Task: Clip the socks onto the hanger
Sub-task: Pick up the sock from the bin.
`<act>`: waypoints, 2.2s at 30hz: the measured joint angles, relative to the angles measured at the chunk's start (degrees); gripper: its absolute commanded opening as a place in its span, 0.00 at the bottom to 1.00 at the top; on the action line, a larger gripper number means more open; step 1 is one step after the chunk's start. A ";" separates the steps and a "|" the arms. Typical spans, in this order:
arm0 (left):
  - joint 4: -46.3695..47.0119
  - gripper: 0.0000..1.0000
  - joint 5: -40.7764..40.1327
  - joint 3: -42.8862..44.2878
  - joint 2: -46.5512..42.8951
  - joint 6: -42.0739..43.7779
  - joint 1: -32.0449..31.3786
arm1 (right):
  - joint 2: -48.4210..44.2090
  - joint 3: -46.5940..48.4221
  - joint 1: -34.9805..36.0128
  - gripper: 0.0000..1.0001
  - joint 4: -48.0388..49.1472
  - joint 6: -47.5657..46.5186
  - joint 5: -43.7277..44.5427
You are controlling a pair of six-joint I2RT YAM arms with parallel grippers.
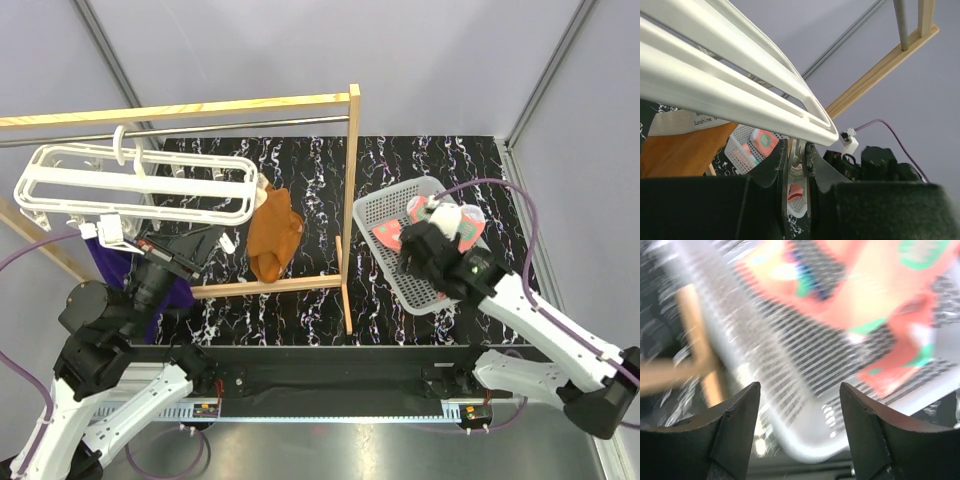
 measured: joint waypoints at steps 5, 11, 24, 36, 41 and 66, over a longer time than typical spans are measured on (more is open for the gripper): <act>-0.79 0.00 -0.20 0.00 -0.22 0.87 0.04 | 5.90 -2.45 -15.98 0.91 8.35 -8.85 -3.08; -0.68 0.00 -0.37 -1.03 -1.84 1.03 0.04 | 23.23 5.68 -25.97 0.87 15.43 -18.25 -14.67; -0.61 0.00 -0.42 -1.31 -2.05 0.96 0.04 | 43.17 15.76 -28.37 0.70 16.57 -29.64 -32.87; 0.24 0.00 -0.39 -1.81 -0.39 0.09 0.04 | 43.60 6.23 -28.37 0.34 19.96 -29.18 -35.10; 0.26 0.00 -0.37 -1.81 0.04 -0.37 0.04 | 42.51 6.38 -28.37 0.00 21.11 -28.46 -32.24; 0.13 0.00 -0.33 -1.75 1.03 -1.42 0.04 | 7.98 -18.95 -28.44 0.00 35.76 -17.00 -32.59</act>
